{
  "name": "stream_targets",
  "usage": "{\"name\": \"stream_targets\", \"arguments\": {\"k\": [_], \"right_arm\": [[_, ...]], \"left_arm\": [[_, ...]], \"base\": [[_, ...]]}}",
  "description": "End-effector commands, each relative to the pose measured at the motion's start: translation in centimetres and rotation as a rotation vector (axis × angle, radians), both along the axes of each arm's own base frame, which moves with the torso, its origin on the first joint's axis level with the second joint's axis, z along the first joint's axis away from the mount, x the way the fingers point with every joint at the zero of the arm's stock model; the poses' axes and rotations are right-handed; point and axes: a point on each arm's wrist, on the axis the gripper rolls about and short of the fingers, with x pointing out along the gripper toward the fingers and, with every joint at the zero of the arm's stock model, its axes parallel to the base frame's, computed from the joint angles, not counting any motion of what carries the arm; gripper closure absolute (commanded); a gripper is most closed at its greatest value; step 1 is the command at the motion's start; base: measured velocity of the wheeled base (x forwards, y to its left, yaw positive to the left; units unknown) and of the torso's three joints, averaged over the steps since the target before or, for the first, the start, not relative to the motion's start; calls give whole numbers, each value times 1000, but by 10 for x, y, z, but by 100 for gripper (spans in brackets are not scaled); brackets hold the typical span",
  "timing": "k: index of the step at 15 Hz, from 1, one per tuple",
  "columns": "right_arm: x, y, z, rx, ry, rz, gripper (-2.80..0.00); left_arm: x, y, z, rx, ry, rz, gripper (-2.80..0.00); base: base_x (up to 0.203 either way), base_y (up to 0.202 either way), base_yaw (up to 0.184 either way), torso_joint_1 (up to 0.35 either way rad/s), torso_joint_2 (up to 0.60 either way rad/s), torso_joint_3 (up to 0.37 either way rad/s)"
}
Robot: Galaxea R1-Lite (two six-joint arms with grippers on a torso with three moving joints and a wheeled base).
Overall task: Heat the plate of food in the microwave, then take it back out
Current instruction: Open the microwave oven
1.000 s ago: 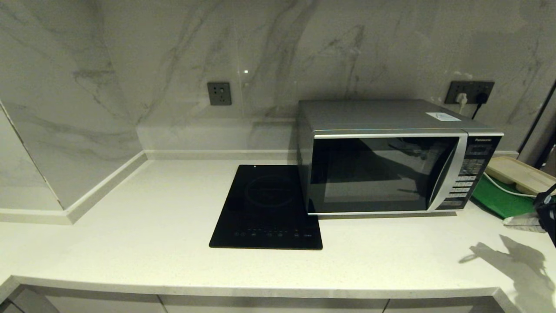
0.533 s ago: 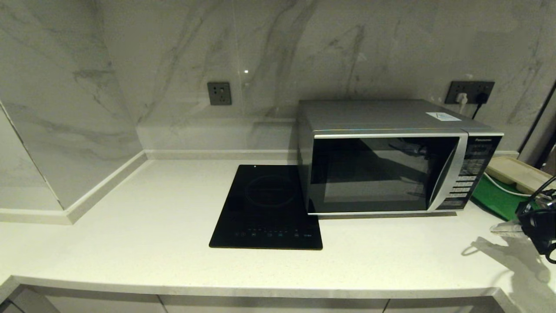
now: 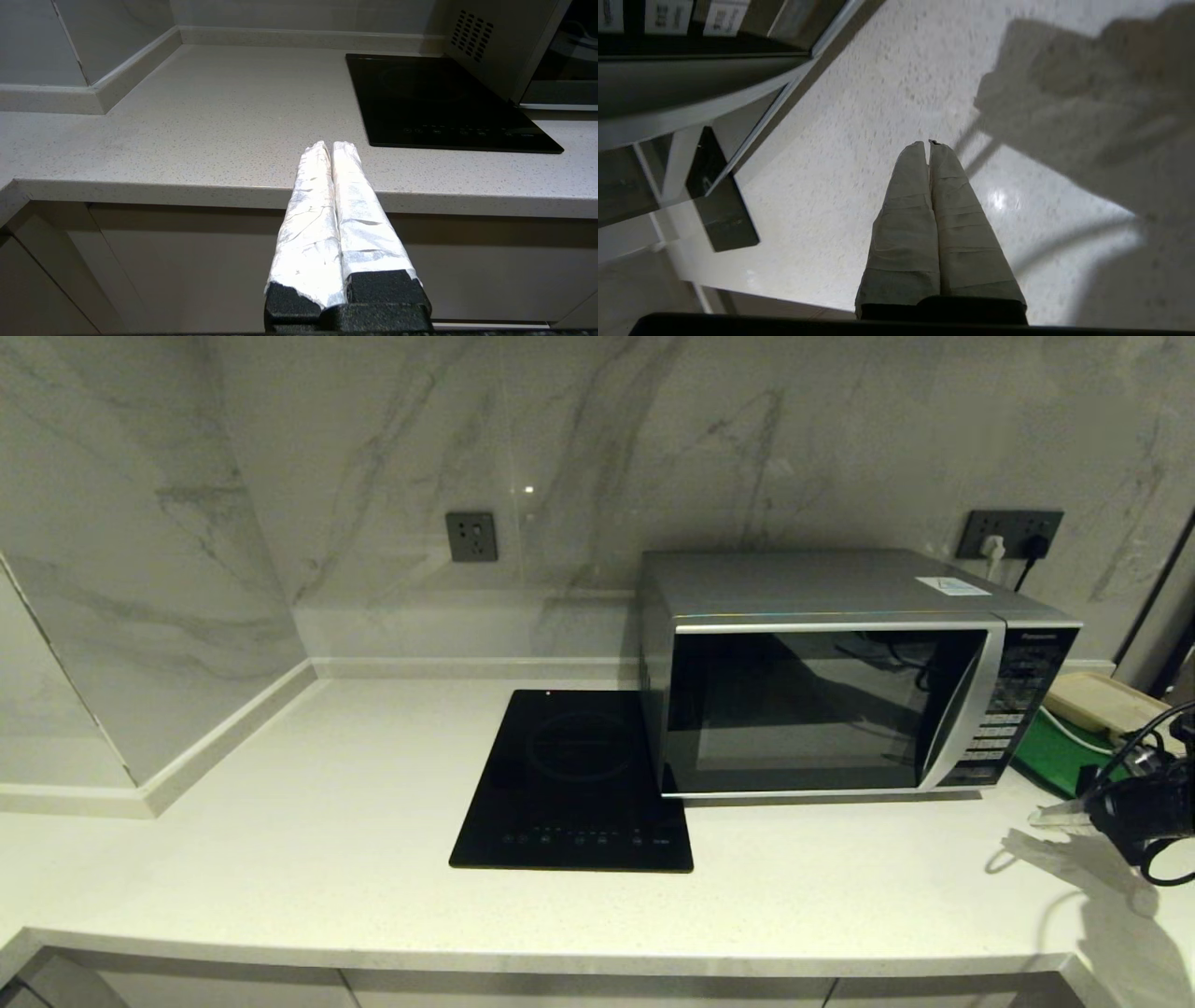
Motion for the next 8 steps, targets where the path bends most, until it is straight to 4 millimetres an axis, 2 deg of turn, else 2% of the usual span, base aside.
{"name": "stream_targets", "arguments": {"k": [1,8], "right_arm": [[11,-3,-5,-6,-14,13,0],[40,-6,-16,-52,-69,75,0]], "left_arm": [[0,0,0,-1,0,1,0],[0,0,0,-1,0,1,0]], "base": [[0,0,0,0,0,0],[0,0,0,0,0,0]]}}
